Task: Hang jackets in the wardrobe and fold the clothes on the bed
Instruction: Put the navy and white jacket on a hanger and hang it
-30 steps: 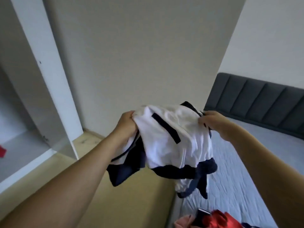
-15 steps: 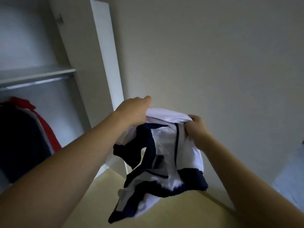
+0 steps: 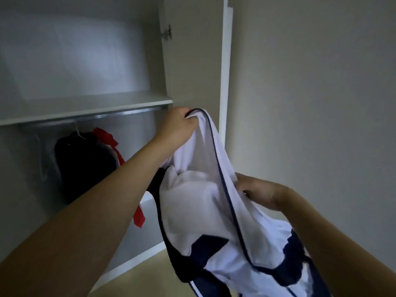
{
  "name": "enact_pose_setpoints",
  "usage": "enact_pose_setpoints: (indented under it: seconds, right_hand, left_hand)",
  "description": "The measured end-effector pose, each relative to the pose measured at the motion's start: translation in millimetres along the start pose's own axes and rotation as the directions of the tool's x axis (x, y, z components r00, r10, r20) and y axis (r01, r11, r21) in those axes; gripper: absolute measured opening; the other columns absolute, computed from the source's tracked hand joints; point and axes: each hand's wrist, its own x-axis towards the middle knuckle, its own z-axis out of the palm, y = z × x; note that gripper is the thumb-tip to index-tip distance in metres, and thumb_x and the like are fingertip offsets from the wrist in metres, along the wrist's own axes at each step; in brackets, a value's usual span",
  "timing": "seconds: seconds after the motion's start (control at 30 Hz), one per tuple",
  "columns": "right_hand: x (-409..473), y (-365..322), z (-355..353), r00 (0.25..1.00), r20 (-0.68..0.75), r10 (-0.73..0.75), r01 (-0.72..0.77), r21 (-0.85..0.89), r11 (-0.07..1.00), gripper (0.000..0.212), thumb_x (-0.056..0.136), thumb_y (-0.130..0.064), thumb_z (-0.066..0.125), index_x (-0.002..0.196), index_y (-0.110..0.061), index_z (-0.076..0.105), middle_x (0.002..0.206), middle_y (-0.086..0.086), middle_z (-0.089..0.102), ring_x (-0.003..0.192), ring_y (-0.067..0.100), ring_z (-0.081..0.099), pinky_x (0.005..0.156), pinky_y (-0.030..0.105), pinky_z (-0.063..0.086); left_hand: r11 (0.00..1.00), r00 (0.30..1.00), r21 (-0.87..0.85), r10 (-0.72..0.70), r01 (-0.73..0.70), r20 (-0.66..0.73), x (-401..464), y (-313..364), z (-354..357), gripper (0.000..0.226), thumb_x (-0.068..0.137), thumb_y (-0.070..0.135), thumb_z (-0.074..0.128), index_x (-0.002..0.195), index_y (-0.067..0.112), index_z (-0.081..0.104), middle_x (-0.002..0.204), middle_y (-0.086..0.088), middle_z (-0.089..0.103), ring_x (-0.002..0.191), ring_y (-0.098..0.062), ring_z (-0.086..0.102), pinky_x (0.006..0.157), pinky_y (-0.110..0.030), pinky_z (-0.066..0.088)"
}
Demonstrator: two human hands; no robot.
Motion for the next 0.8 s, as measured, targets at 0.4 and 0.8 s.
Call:
enact_pose_setpoints:
  seconds: [0.4,0.8]
  right_hand:
    - [141.4,-92.4,8.7,0.490,-0.786,-0.378,-0.122,-0.491,0.862,0.020,0.083,-0.011,0.046,0.064,-0.006,0.050,0.060,0.005,0.049,0.061,0.022,0.043,0.051,0.028,0.031]
    - [188.3,-164.0,32.0,0.369,-0.897,-0.242,0.376,-0.094,0.922,0.027,0.078,0.001,0.041,0.063,-0.013,0.059,0.060,0.000,0.053,0.059,0.013,0.050,0.050,0.017,0.036]
  left_hand:
    - [0.897,0.917,0.368,0.089,-0.243,0.390,87.4,-101.3,-68.7,0.055,0.062,0.068,0.075,0.080,0.019,0.062,0.076,0.001,0.063,0.072,-0.019,0.060,0.064,-0.033,0.046]
    - [0.870,0.809,-0.081,-0.413,0.486,0.419,85.9,-313.2,-100.8,0.033,0.092,0.018,0.066,0.124,0.012,0.061,0.108,-0.005,0.069,0.095,-0.018,0.067,0.080,-0.025,0.054]
